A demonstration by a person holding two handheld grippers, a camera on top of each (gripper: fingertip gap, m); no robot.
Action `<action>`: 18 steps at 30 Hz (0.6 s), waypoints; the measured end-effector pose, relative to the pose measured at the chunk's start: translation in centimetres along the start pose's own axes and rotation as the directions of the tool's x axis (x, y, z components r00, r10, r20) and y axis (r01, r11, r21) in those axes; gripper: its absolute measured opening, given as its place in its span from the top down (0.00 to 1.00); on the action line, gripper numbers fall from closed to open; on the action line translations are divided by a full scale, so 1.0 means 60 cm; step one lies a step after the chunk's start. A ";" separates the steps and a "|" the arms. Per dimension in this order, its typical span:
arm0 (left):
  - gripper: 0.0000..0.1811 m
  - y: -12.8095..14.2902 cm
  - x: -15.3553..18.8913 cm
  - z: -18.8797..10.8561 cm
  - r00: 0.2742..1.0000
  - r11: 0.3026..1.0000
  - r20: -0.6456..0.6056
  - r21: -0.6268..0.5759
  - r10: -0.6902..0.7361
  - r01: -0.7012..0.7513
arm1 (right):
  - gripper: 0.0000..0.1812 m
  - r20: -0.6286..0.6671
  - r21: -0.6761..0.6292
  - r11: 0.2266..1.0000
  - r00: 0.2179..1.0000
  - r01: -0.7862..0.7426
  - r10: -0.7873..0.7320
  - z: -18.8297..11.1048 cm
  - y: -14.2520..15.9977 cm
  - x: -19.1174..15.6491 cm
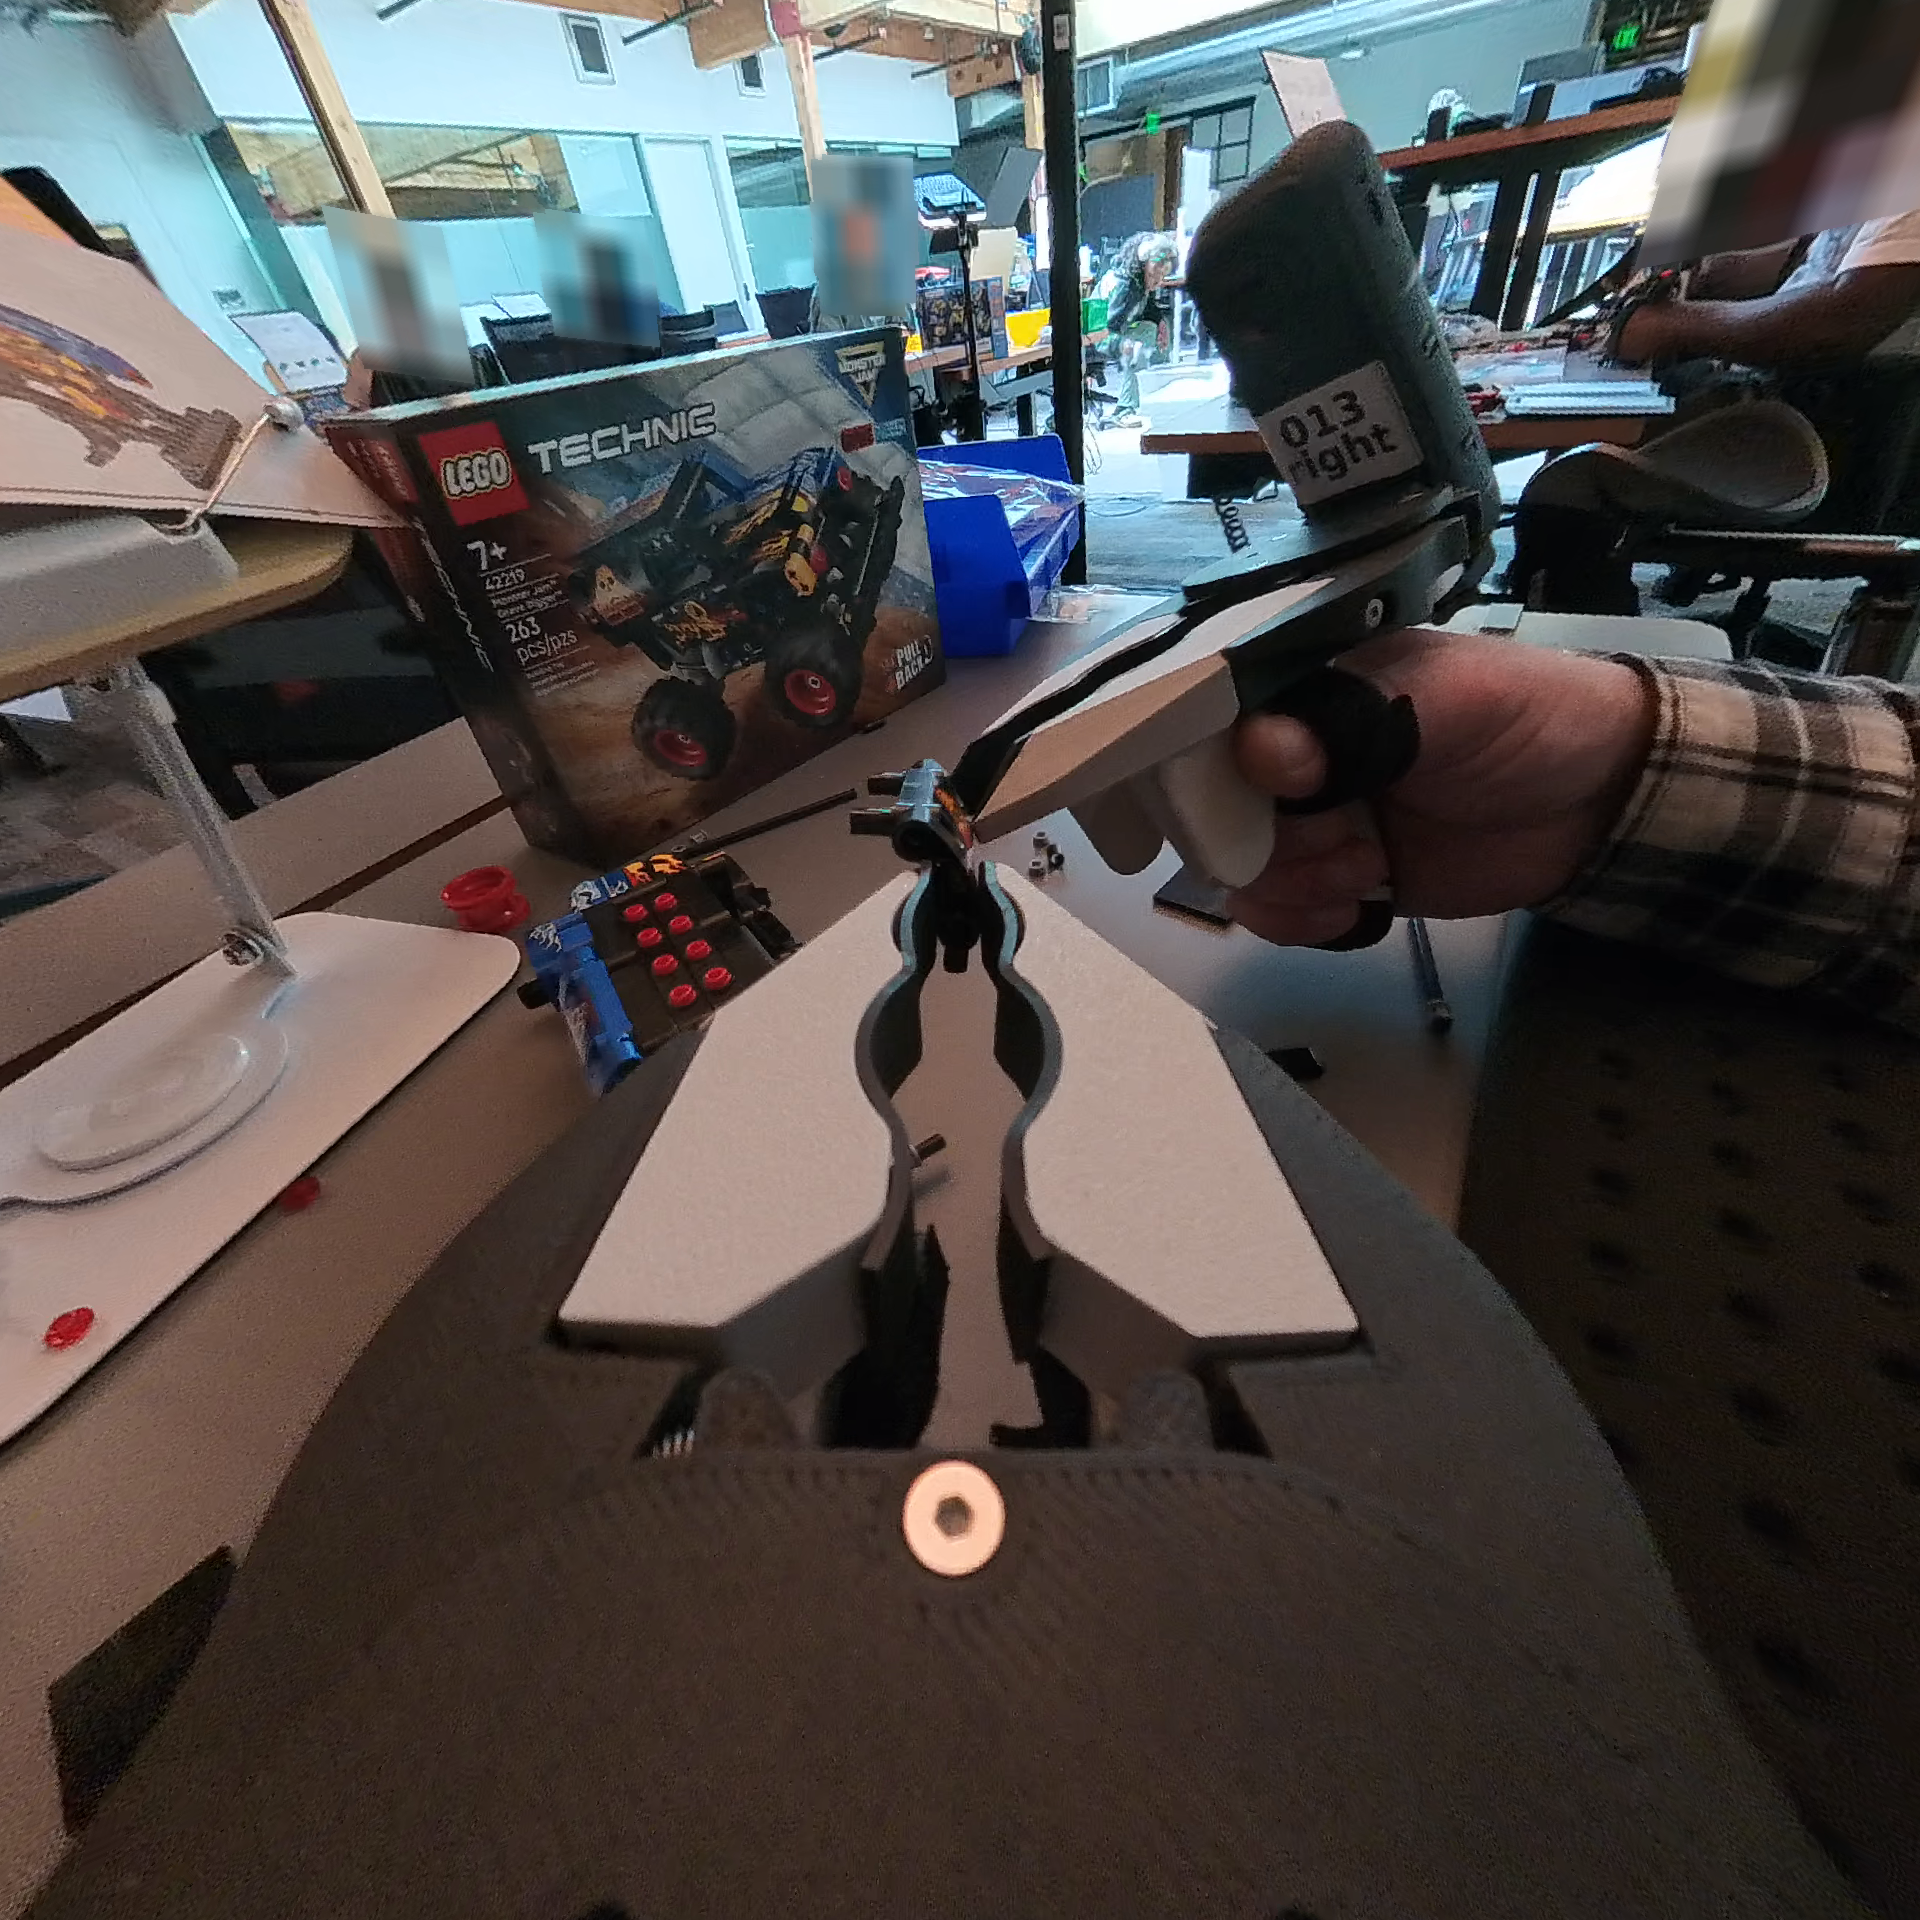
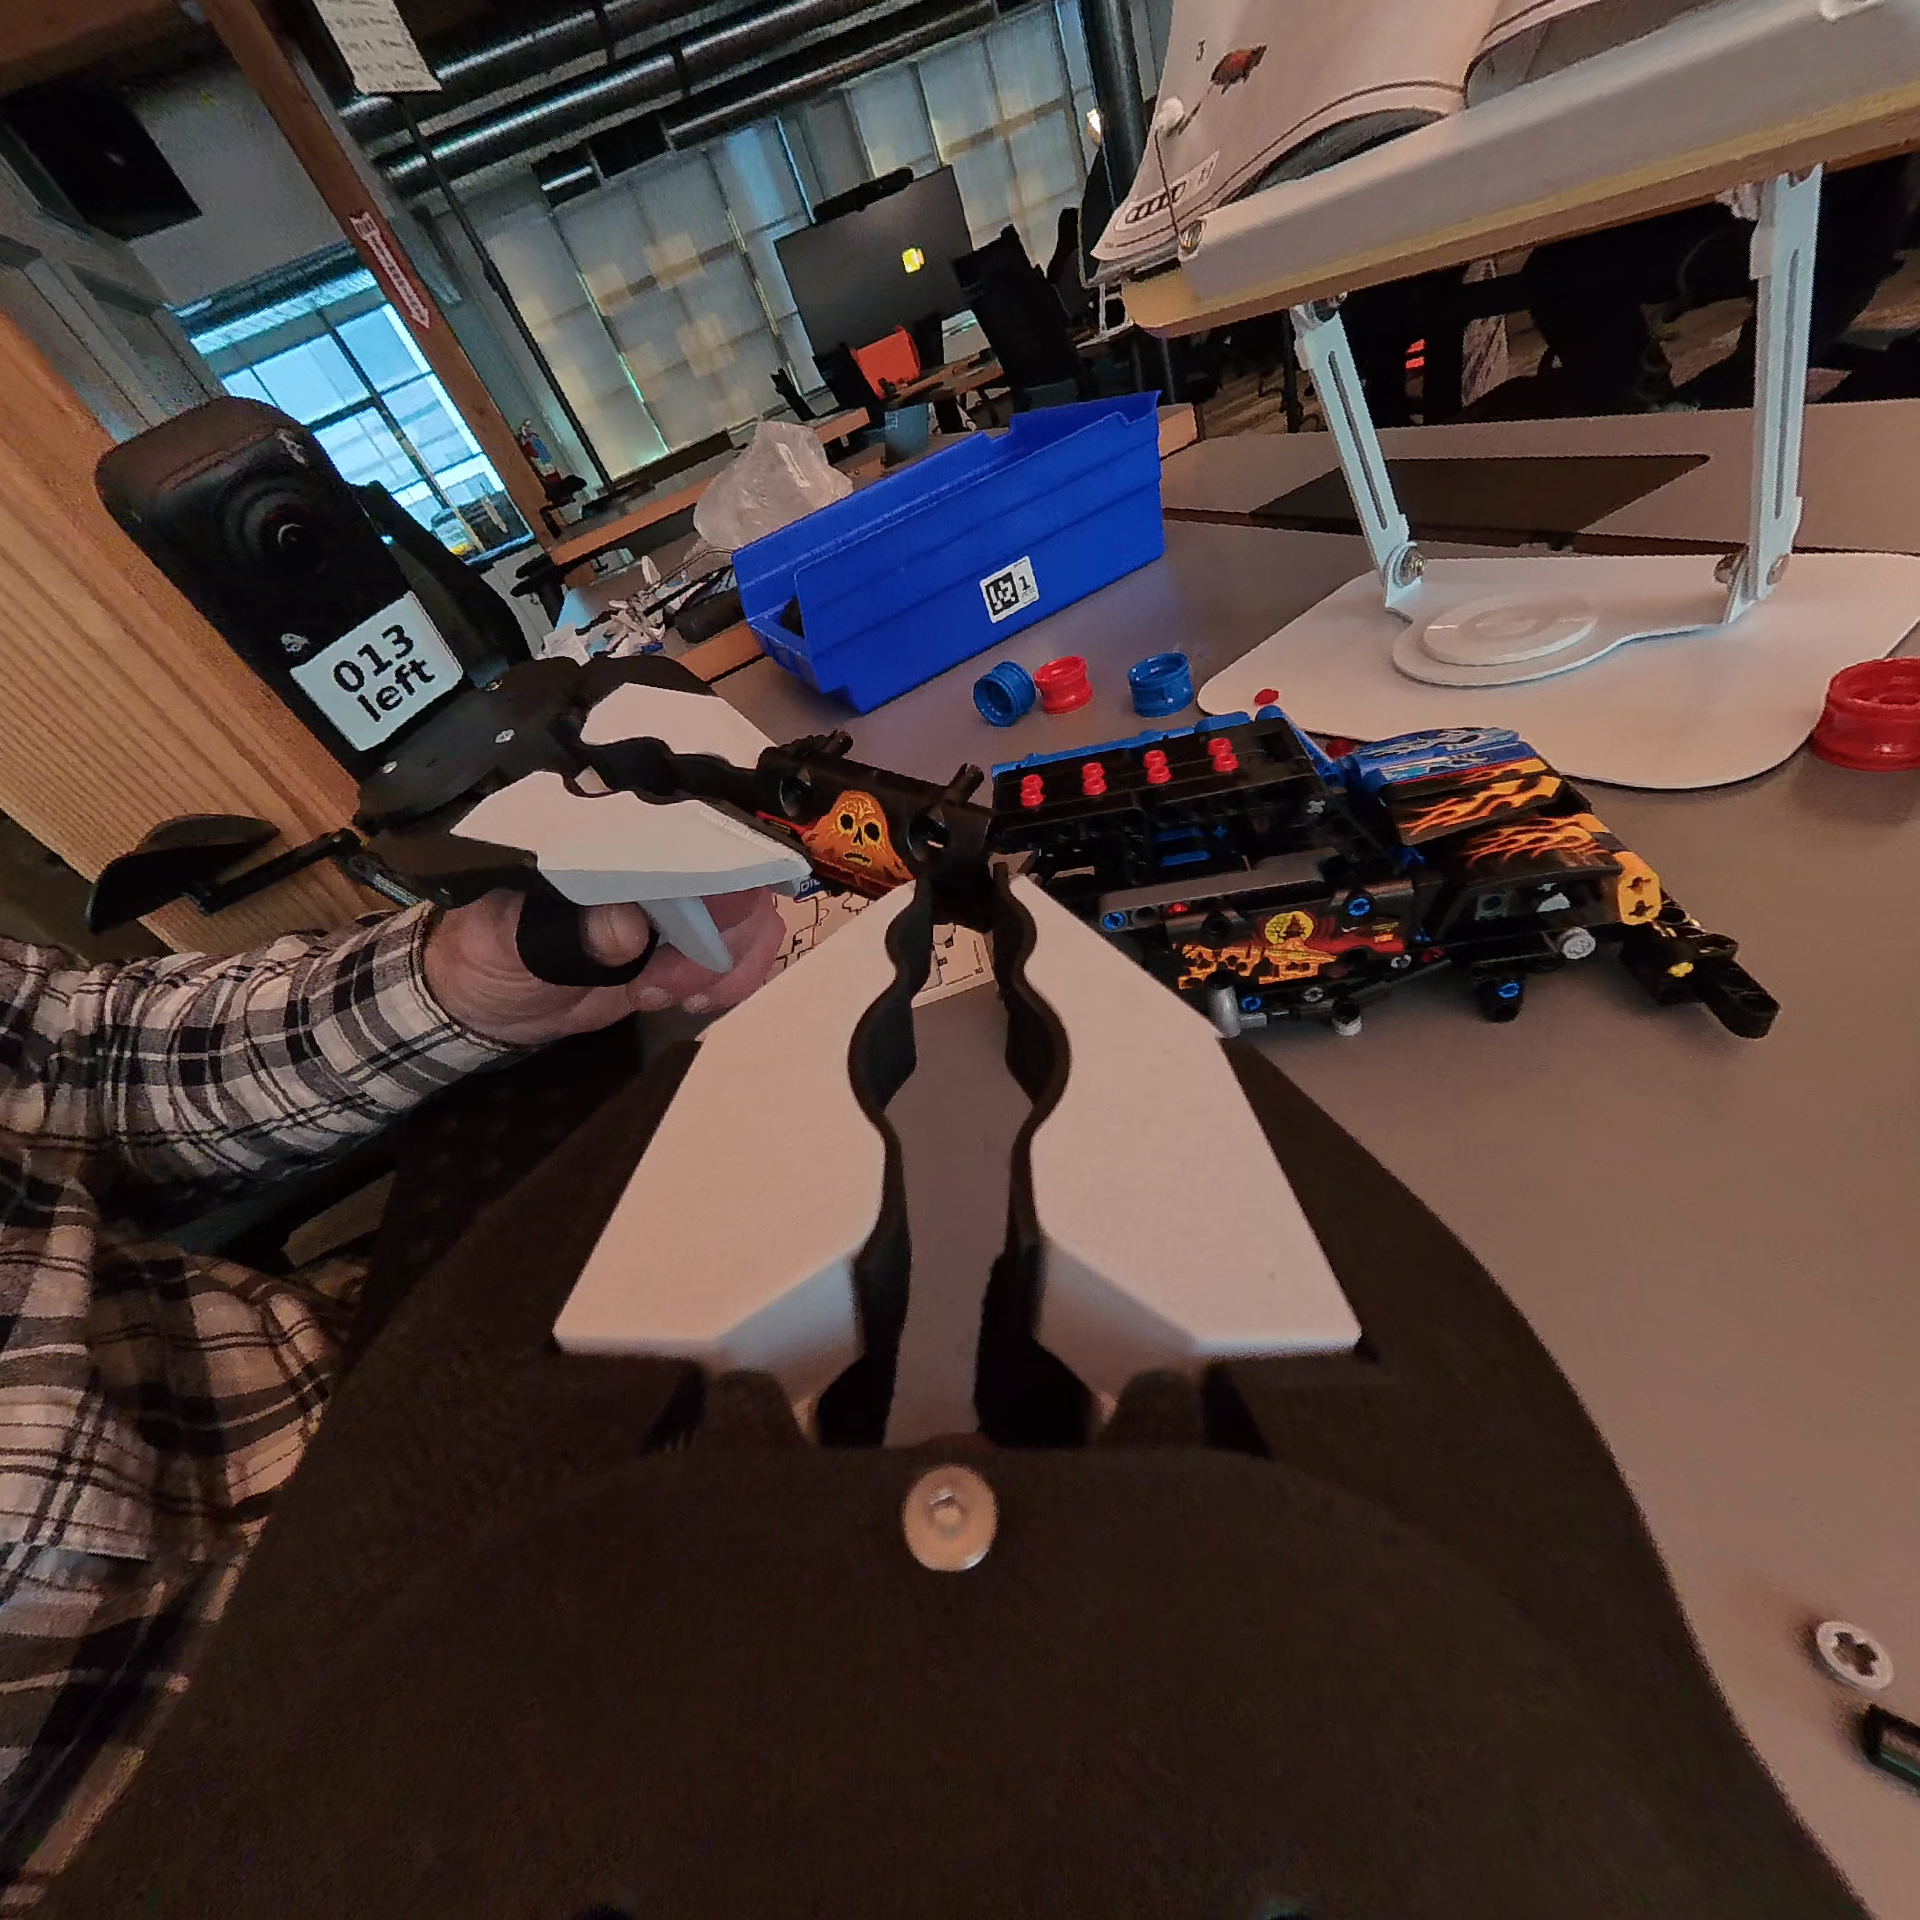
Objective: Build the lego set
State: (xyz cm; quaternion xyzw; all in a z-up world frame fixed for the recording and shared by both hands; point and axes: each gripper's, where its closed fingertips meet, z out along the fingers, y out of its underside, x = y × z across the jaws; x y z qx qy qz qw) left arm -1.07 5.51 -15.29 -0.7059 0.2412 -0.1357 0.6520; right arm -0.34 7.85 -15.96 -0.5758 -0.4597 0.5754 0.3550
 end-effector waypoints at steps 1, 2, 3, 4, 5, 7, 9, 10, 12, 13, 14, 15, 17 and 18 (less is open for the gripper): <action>0.96 0.002 -0.001 0.001 1.000 1.000 0.002 -0.006 -0.006 0.006 | 0.95 -0.005 -0.001 1.000 1.000 0.006 -0.006 -0.001 0.000 0.001; 0.97 0.006 -0.001 0.002 1.000 1.000 0.003 -0.018 -0.011 0.011 | 0.95 -0.014 -0.008 1.000 1.000 0.015 -0.015 -0.001 0.000 0.004; 0.96 0.010 -0.002 0.004 1.000 0.999 0.005 -0.031 -0.013 0.013 | 0.95 -0.023 -0.017 1.000 0.999 0.022 -0.023 -0.001 0.002 0.006; 0.96 0.013 -0.002 0.005 1.000 0.999 0.007 -0.043 -0.014 0.014 | 0.95 -0.032 -0.026 0.999 0.999 0.029 -0.030 -0.001 0.003 0.009; 0.96 0.017 -0.003 0.007 1.000 0.998 0.010 -0.055 -0.019 0.020 | 0.95 -0.043 -0.039 0.999 0.998 0.038 -0.040 -0.001 0.005 0.012; 0.96 0.028 -0.008 0.010 0.999 0.995 0.020 -0.089 -0.035 0.037 | 0.95 -0.067 -0.072 0.996 0.996 0.058 -0.063 0.001 0.009 0.020; 0.96 0.035 -0.011 0.013 0.999 0.993 0.033 -0.111 -0.038 0.041 | 0.96 -0.073 -0.089 0.994 0.995 0.057 -0.063 0.002 0.004 0.026; 0.96 0.041 -0.014 0.015 0.998 0.991 0.042 -0.130 -0.036 0.042 | 0.96 -0.077 -0.107 0.993 0.995 0.057 -0.065 0.004 0.004 0.030; 0.96 0.053 -0.016 0.020 0.998 0.985 0.052 -0.170 -0.033 0.042 | 0.96 -0.070 -0.150 0.986 0.994 0.071 -0.082 0.006 0.005 0.039; 0.96 0.057 -0.017 0.022 0.998 0.982 0.055 -0.182 -0.035 0.045 | 0.96 -0.060 -0.164 0.984 0.994 0.076 -0.086 0.007 0.003 0.042; 0.96 0.060 -0.017 0.024 0.998 0.980 0.055 -0.191 -0.039 0.049 | 0.96 -0.046 -0.181 0.981 0.995 0.075 -0.085 0.009 0.004 0.045; 0.96 0.065 -0.019 0.026 0.997 0.977 0.064 -0.208 -0.040 0.053 | 0.96 -0.031 -0.208 0.976 0.997 0.068 -0.076 0.011 0.008 0.051; 0.96 0.075 -0.024 0.029 0.996 0.969 0.077 -0.241 -0.041 0.059 | 0.96 -0.006 -0.269 0.962 0.999 0.042 -0.045 0.015 0.021 0.062; 0.96 0.077 -0.025 0.031 0.996 0.967 0.081 -0.248 -0.044 0.063 | 0.97 0.005 -0.291 0.956 0.999 0.043 -0.044 0.017 0.025 0.066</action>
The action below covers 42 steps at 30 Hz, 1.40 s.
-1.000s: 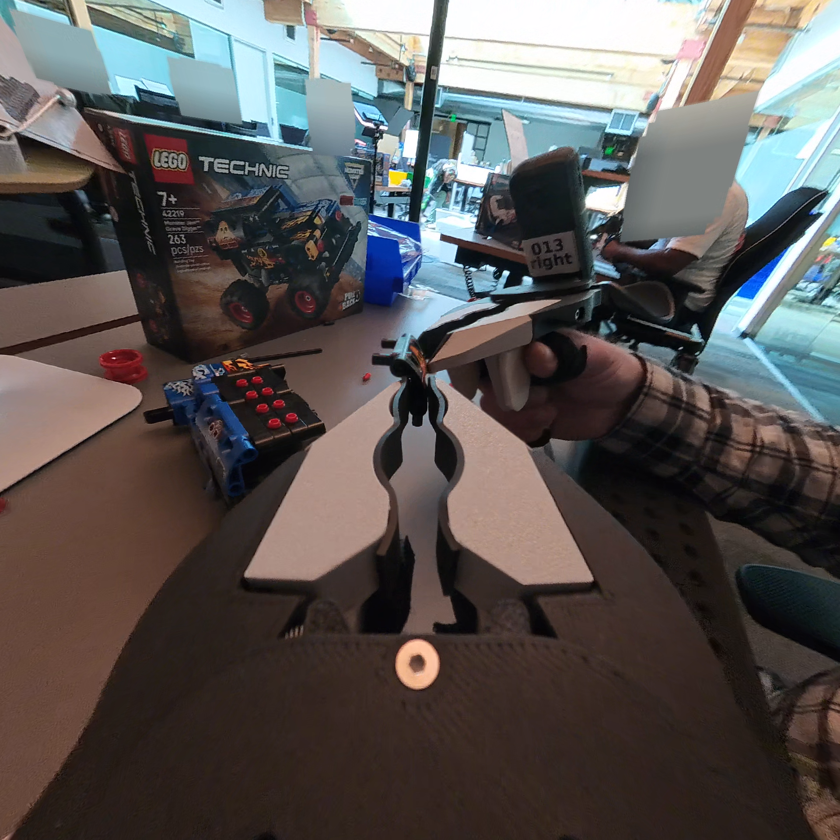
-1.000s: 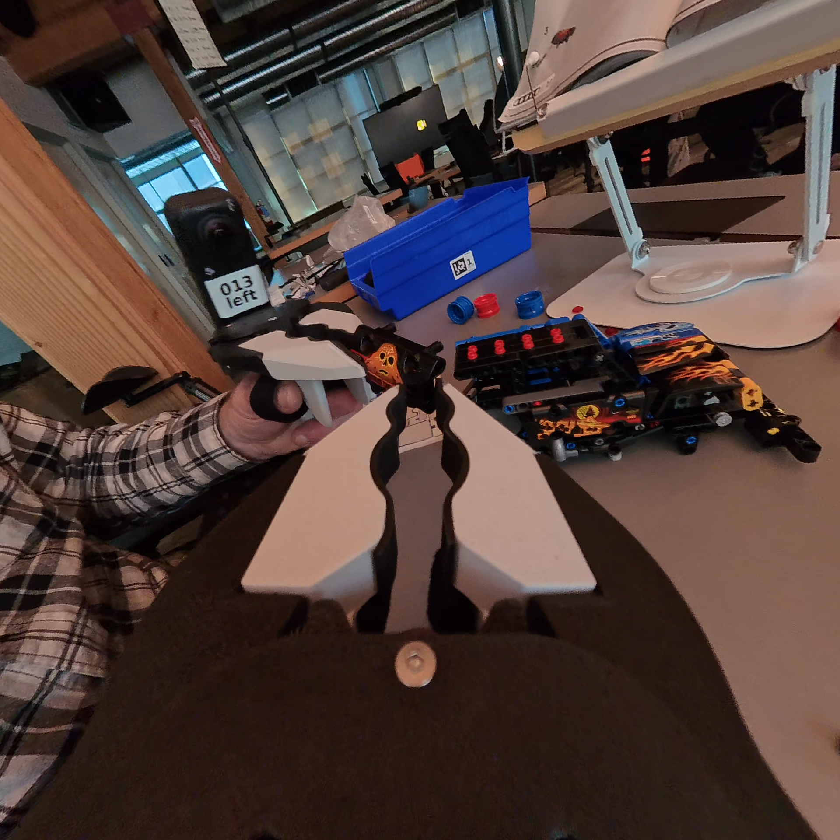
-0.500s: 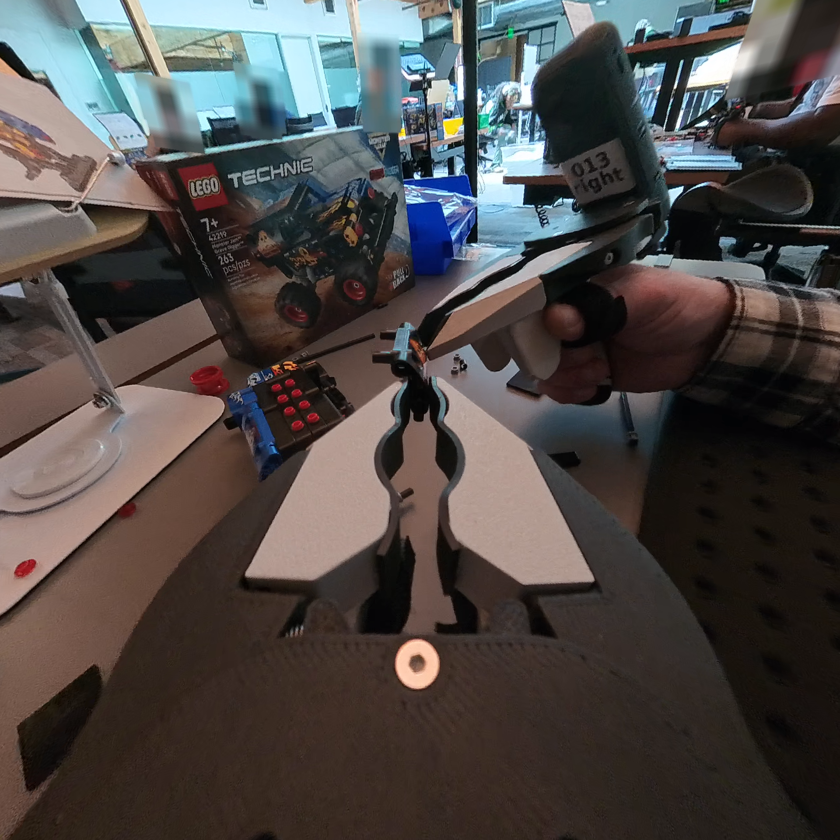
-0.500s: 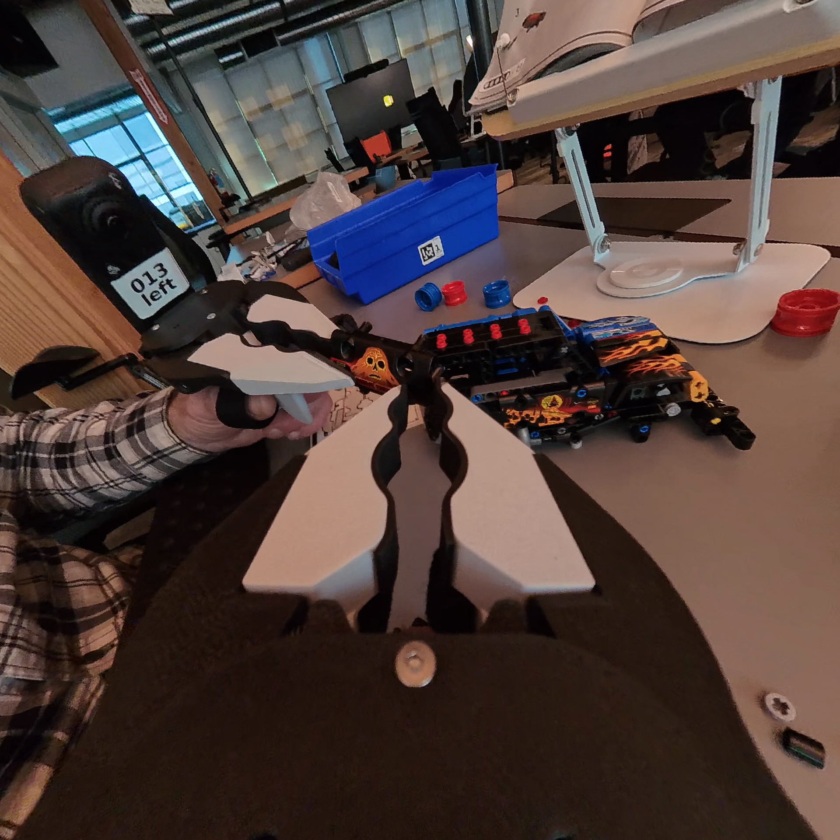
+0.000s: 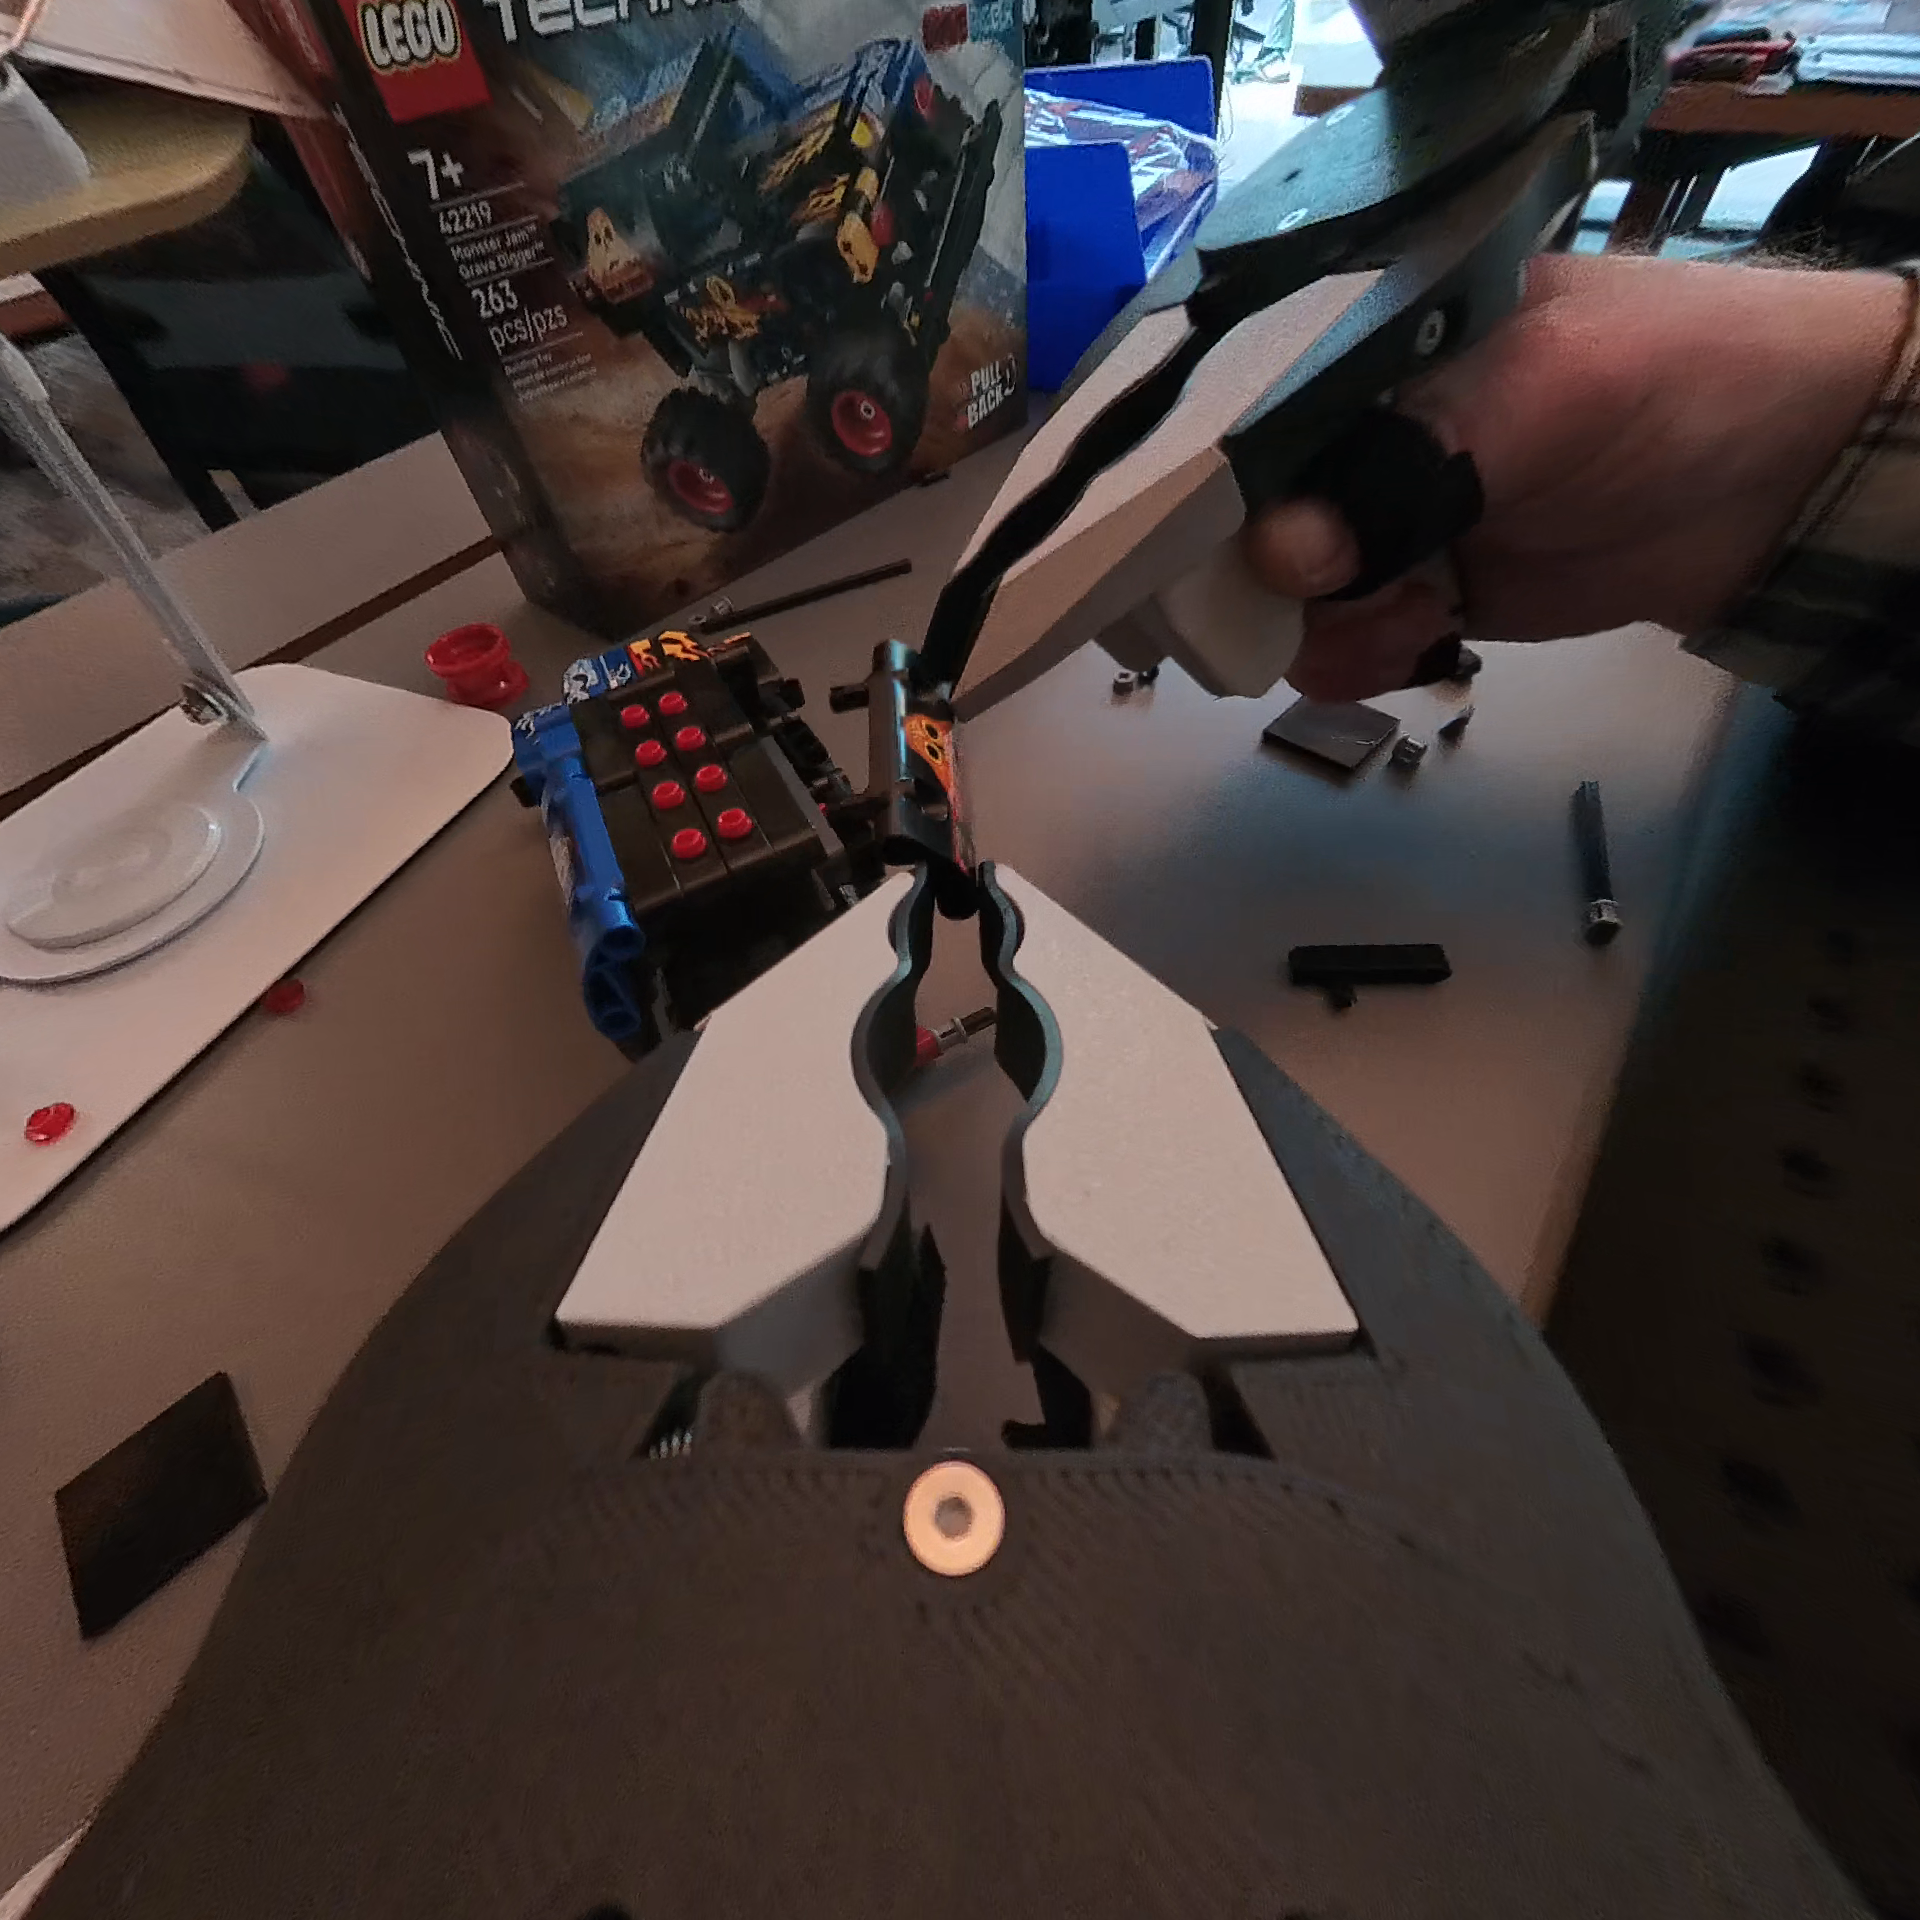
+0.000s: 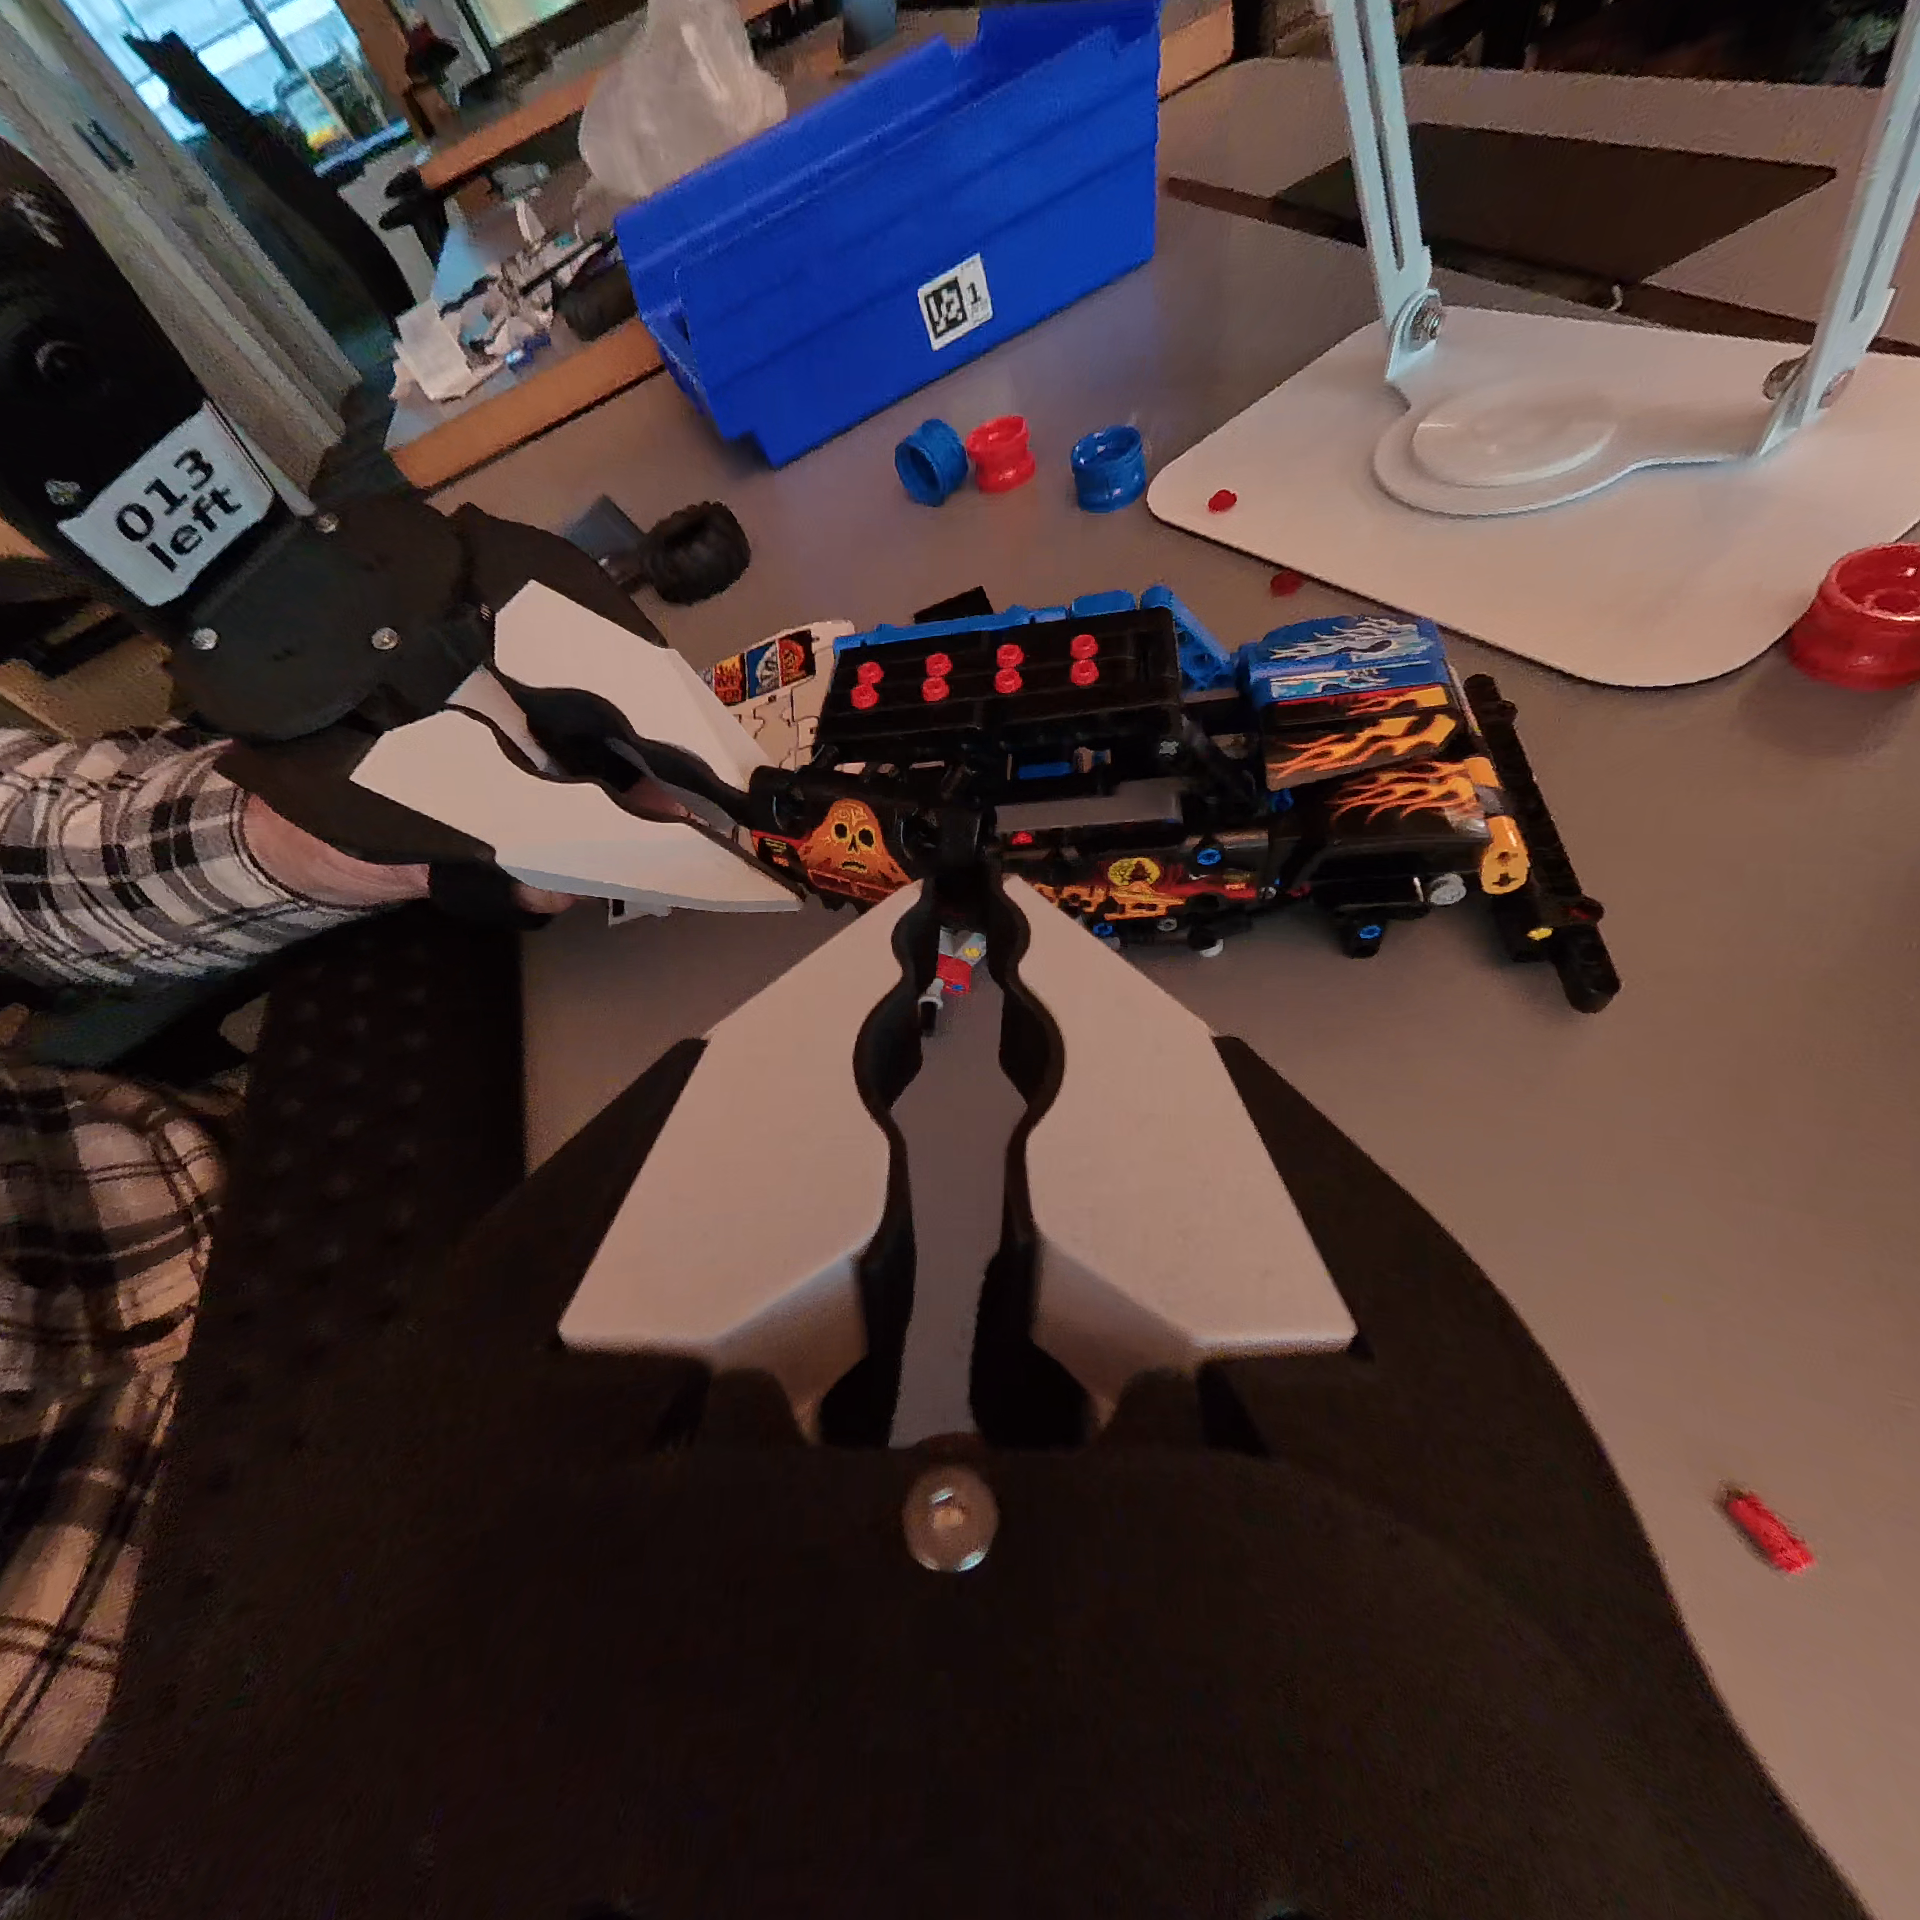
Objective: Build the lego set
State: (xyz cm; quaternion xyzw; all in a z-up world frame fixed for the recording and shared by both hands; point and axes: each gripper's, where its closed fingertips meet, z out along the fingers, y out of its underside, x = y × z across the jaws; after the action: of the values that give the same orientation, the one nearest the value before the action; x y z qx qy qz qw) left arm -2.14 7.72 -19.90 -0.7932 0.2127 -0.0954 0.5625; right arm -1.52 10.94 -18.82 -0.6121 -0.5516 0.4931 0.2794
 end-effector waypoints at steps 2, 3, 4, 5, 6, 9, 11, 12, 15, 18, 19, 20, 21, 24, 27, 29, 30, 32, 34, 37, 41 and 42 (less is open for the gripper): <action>0.96 0.000 -0.005 0.003 1.000 1.000 0.020 -0.007 -0.002 0.002 | 1.00 0.004 -0.019 1.000 1.000 0.010 -0.010 0.003 0.001 0.008; 0.96 0.001 -0.007 0.004 1.000 1.000 0.028 -0.011 -0.004 0.004 | 1.00 0.007 -0.025 1.000 1.000 0.016 -0.016 0.005 0.000 0.010; 0.96 0.002 -0.006 0.007 1.000 1.000 0.027 -0.016 -0.009 0.010 | 1.00 0.011 -0.027 0.999 1.000 0.020 -0.020 0.006 0.000 0.013; 0.96 0.002 -0.005 0.007 1.000 1.000 0.025 -0.016 -0.012 0.012 | 1.00 0.017 -0.026 0.999 1.000 0.021 -0.020 0.007 -0.001 0.015; 0.96 0.001 -0.005 0.008 1.000 1.000 0.026 -0.015 -0.013 0.013 | 1.00 0.024 -0.025 1.000 1.000 0.014 -0.014 0.009 0.000 0.016; 0.95 0.005 -0.005 0.013 0.999 0.999 0.029 -0.034 -0.014 0.015 | 1.00 0.018 -0.040 0.999 1.000 0.014 -0.013 0.014 0.003 0.024; 0.95 0.007 -0.007 0.013 0.999 0.999 0.035 -0.038 -0.015 0.016 | 1.00 0.020 -0.046 0.999 0.999 0.025 -0.024 0.017 0.003 0.026; 0.95 0.006 -0.008 0.013 0.999 0.999 0.037 -0.033 -0.017 0.018 | 0.99 0.024 -0.039 0.999 0.999 0.029 -0.028 0.018 0.001 0.025; 0.96 -0.005 -0.016 0.005 0.998 1.000 0.068 0.003 0.001 -0.002 | 1.00 0.030 -0.020 0.999 0.999 0.038 -0.037 0.018 -0.003 0.024; 0.96 0.000 -0.017 0.009 0.998 1.000 0.066 -0.012 0.001 -0.001 | 1.00 0.025 -0.008 0.999 0.999 0.041 -0.041 0.018 -0.004 0.026; 0.96 0.000 -0.017 0.009 0.998 1.000 0.066 -0.015 0.001 0.000 | 1.00 0.025 -0.006 0.999 0.999 0.040 -0.040 0.019 -0.003 0.027; 0.96 0.001 -0.017 0.009 0.998 1.000 0.066 -0.018 0.004 -0.002 | 1.00 0.027 -0.005 0.999 0.999 0.037 -0.037 0.021 -0.003 0.027; 0.95 0.004 -0.017 0.010 0.998 1.000 0.066 -0.025 0.003 -0.001 | 1.00 0.028 -0.005 0.999 0.999 0.034 -0.034 0.022 -0.002 0.027; 0.96 0.003 -0.021 0.008 0.997 1.000 0.079 -0.023 0.007 -0.006 | 1.00 0.023 0.006 0.999 0.999 0.035 -0.035 0.028 -0.003 0.028; 0.95 0.005 -0.025 0.009 0.996 1.000 0.088 -0.028 0.004 -0.002 | 1.00 0.016 0.013 0.999 0.999 0.043 -0.043 0.031 -0.006 0.029; 0.95 0.007 -0.027 0.009 0.996 1.000 0.091 -0.031 -0.001 0.004 | 0.99 0.016 0.019 0.999 0.999 0.042 -0.043 0.033 -0.007 0.029; 0.95 0.008 -0.027 0.008 0.996 0.999 0.093 -0.032 -0.006 0.009 | 0.99 0.015 0.019 0.999 0.999 0.046 -0.046 0.034 -0.008 0.030; 0.96 0.008 -0.031 0.007 0.995 0.999 0.100 -0.029 -0.014 0.017 | 0.98 0.018 0.024 0.998 0.999 0.051 -0.051 0.036 -0.010 0.028; 0.96 0.008 -0.038 0.004 0.993 0.999 0.117 -0.025 -0.022 0.025 | 0.98 0.019 0.031 0.998 0.998 0.057 -0.058 0.039 -0.012 0.027; 0.96 0.010 -0.047 -0.001 0.990 0.998 0.130 -0.015 -0.058 0.061 | 0.96 0.027 0.032 0.997 0.997 0.067 -0.068 0.044 -0.014 0.025; 0.97 0.010 -0.061 -0.010 0.984 0.993 0.135 0.012 -0.119 0.119 | 0.95 0.040 0.020 0.996 0.996 0.082 -0.082 0.054 -0.014 0.021; 0.97 0.010 -0.063 -0.011 0.983 0.992 0.137 0.013 -0.123 0.123 | 0.95 0.041 0.017 0.996 0.995 0.088 -0.089 0.056 -0.015 0.021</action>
State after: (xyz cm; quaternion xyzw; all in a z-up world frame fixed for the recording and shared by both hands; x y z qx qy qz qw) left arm -5.94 8.67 -19.89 -0.8084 0.1236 -0.0754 0.5705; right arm -5.05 11.67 -19.59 -0.5746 -0.5800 0.4970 0.2941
